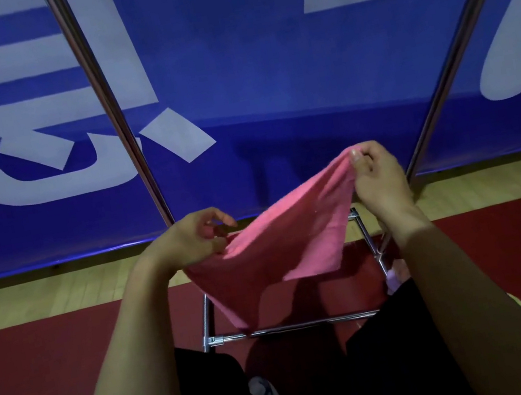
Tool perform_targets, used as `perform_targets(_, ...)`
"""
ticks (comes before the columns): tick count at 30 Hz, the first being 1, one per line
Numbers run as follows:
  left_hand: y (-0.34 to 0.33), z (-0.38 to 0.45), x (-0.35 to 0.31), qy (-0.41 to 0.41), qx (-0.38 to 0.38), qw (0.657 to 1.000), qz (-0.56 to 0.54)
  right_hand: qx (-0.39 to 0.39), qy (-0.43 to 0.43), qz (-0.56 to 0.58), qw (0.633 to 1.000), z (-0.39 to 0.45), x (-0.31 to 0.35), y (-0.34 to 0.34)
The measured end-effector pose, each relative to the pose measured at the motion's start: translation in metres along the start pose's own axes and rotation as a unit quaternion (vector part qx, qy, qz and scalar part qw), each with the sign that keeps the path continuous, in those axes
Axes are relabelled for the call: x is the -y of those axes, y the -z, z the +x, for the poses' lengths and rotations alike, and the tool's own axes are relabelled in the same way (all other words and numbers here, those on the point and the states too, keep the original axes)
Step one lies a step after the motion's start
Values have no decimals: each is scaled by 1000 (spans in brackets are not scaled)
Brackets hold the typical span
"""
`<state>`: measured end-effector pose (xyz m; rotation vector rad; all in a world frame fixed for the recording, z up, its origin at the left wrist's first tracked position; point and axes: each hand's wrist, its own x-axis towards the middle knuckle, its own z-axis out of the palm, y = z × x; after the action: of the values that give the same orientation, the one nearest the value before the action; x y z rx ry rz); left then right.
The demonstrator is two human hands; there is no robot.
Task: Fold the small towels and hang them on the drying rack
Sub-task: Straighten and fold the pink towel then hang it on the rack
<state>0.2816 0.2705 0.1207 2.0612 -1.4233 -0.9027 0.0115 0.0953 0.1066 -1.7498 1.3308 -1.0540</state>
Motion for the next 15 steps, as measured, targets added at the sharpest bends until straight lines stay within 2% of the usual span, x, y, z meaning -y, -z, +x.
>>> perform_targets(3,2,-4,-1,-2,10,999,-33,10,-8,-15,1000,1,-2,0)
perform_targets(6,1,-4,-5,-22,-52,992,-109,0,-35,-14,999,4,-2,2)
perform_targets(10,2,-5,-6,-35,-70,983,-165,-16,-72,-6,997,7,-3,8)
perform_targets(15,1,-6,-10,7,-88,967,-240,-29,-81,24,996,8,-7,14)
